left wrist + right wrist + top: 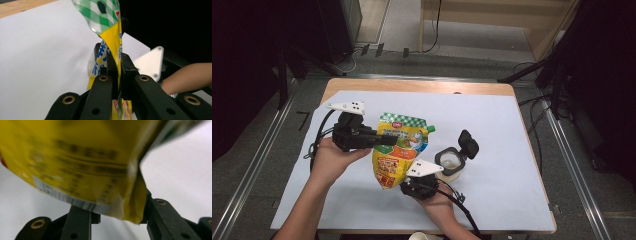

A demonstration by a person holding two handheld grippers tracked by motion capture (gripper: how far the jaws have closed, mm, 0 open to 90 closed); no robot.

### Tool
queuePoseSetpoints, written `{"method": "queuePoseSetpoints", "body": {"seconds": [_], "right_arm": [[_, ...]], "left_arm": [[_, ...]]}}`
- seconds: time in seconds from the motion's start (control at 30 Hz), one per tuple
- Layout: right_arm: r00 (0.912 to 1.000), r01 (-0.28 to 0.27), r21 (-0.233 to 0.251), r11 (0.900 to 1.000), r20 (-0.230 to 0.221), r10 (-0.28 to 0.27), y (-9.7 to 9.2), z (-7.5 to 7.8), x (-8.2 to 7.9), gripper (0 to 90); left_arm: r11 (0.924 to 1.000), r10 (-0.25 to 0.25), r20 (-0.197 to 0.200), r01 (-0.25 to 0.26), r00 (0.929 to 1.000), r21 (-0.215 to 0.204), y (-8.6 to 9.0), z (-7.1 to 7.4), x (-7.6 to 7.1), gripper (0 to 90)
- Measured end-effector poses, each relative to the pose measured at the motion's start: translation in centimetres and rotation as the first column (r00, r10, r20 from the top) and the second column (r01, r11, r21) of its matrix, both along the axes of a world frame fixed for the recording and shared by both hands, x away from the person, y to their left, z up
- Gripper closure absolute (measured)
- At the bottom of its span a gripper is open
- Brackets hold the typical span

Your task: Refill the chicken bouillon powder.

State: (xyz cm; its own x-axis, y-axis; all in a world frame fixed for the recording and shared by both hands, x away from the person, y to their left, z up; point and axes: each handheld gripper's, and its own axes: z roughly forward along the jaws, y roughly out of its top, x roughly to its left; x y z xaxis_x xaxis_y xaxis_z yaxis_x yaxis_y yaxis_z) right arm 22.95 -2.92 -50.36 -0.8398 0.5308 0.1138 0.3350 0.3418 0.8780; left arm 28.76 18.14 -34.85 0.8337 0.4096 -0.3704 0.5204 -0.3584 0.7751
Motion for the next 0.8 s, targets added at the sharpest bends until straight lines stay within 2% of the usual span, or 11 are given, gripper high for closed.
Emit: {"method": "queuePoseSetpoints", "body": {"seconds": [0.1, 0.4, 0.5, 0.53, 0.8], "right_arm": [[0.9994, -0.011, -0.024, 0.9997, 0.031, 0.012, 0.2, 0.2, -0.4, 65.7], [0.9983, -0.032, -0.02, 0.9993, 0.048, 0.033, 0.1, 1.1, -0.9, 65.1], [0.9965, -0.055, -0.022, 0.9982, 0.061, 0.056, 0.4, 1.5, -1.3, 64.3], [0.9947, -0.083, -0.015, 0.9964, 0.06, 0.084, 0.5, 1.8, -1.6, 63.9], [0.9951, -0.089, -0.001, 0.996, 0.043, 0.089, 0.4, 2.3, -1.8, 63.1]], "left_arm": [[1.0, 0.0, -0.002, 0.0, 1.0, 0.004, -0.4, -0.4, 0.2, 86.8], [0.9999, 0.007, 0.022, -0.007, 0.9997, 0.013, -1.7, -0.9, 0.5, 83.4], [0.9992, 0.01, 0.022, -0.011, 0.9997, 0.038, -2.3, -1.2, 0.6, 82.0], [0.999, 0.008, 0.024, -0.009, 0.9997, 0.044, -2.6, -1.3, 0.6, 81.8], [0.9996, 0.01, 0.033, -0.011, 0.9994, 0.026, -3.1, -1.4, 0.5, 81.6]]}}
